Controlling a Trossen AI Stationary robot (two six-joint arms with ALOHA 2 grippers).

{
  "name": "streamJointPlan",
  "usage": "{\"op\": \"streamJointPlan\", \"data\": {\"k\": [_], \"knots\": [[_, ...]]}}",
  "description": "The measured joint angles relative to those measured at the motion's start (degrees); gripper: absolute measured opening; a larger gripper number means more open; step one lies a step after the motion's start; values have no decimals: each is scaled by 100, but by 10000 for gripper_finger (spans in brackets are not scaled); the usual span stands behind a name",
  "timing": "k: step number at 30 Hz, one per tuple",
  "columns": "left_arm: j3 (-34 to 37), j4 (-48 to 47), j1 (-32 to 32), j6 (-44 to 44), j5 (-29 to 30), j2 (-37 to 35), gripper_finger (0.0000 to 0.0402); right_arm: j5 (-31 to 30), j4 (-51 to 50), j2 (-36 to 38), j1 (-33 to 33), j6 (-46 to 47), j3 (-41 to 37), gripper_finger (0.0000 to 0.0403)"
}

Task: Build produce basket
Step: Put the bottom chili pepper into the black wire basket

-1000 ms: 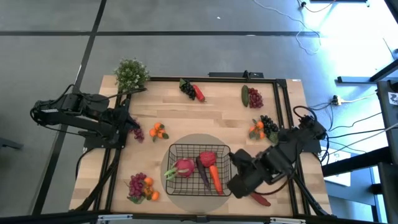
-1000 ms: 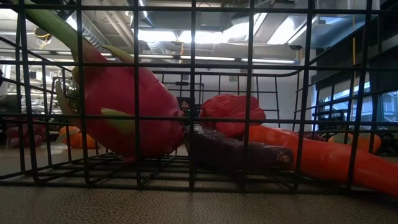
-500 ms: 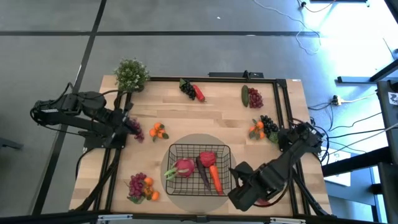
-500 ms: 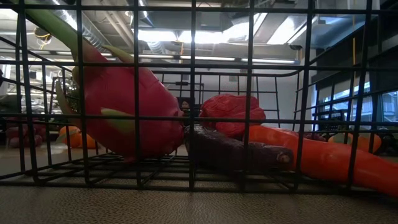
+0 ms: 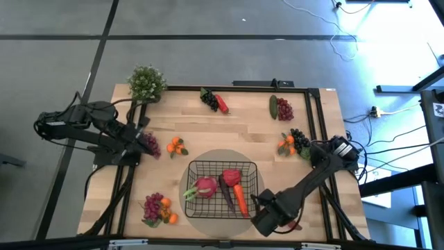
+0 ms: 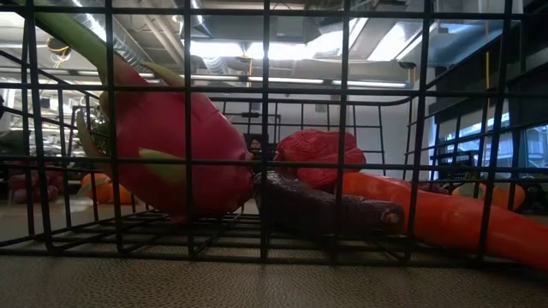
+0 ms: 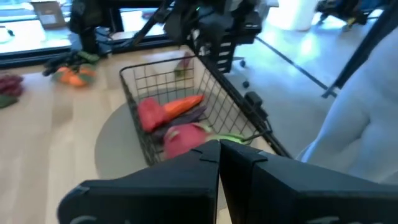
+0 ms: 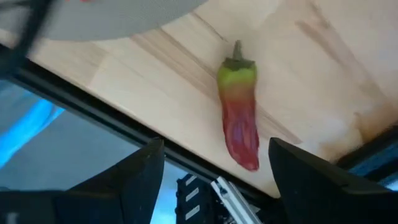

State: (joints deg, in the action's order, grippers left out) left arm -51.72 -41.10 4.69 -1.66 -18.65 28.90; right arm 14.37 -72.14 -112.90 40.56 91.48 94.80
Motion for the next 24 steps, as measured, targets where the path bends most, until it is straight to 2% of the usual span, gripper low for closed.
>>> {"op": "streamJointPlan", "data": {"k": [4,9,12,17,22,24], "knots": [[0,137,0,6,-65,42,0,265,598,0,0,-170,-606,273],[0,151,0,13,-58,82,0,208,1283,23,-1,-462,-1142,273],[0,167,0,115,-44,110,0,181,1240,57,-4,-570,-1292,273],[0,257,0,151,-35,154,0,-38,1184,44,-11,-804,-1328,273],[0,329,0,150,-33,195,0,-9,1037,17,-19,-866,-1184,273],[0,328,0,150,-31,196,0,88,910,-11,-37,-1225,-1032,273]]}}
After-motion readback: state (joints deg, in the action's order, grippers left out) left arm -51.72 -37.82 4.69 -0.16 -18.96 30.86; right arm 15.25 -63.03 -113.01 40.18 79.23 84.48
